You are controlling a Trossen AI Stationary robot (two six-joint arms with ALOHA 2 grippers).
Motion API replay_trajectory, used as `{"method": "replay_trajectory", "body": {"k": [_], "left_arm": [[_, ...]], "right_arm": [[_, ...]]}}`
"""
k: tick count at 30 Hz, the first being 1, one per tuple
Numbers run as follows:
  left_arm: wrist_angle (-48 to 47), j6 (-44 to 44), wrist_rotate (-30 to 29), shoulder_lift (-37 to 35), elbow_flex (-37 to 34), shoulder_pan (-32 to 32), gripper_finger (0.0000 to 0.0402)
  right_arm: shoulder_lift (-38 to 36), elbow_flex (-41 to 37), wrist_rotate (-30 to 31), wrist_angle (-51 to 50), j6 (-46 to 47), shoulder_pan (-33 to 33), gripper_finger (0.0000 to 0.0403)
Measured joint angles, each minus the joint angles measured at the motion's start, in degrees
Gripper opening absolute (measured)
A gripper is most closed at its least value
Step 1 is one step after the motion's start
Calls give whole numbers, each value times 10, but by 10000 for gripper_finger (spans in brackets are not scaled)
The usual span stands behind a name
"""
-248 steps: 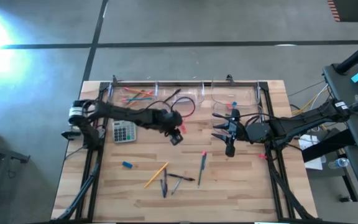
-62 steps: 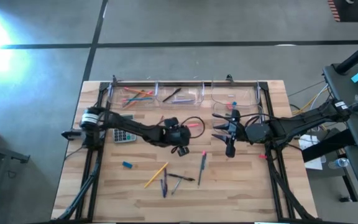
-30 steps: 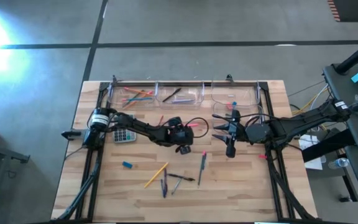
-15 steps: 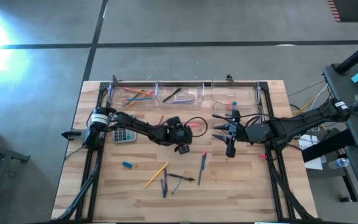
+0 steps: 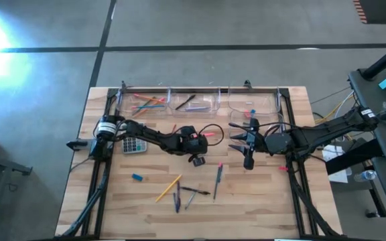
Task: Sort crayons/erasers/pens/pencils in bins
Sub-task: Put the orange eraser into the top right transparent bin
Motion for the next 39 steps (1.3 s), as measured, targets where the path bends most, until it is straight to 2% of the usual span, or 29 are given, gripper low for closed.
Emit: {"method": "replay_trajectory", "body": {"k": [4,13,18,27,31,34,39], "left_arm": [[-6,-6,1,-11,4,-4,1],[-13,-16,30,-92,2,-23,0],[-15,-14,0,-124,-1,-35,1],[-9,1,-20,-167,-1,-58,1],[1,19,-20,-191,0,-69,1],[14,31,-18,-207,-2,-72,0],[95,63,53,-229,-6,-72,0]], "right_arm": [[0,0,0,0,0,0,134],[0,0,0,0,-1,0,134],[0,0,0,-2,-1,0,134],[-1,0,1,-14,-18,0,134],[-17,-3,66,-56,-40,0,134],[-35,-26,73,-42,-44,0,134],[-74,-94,22,45,-92,-3,134]]}}
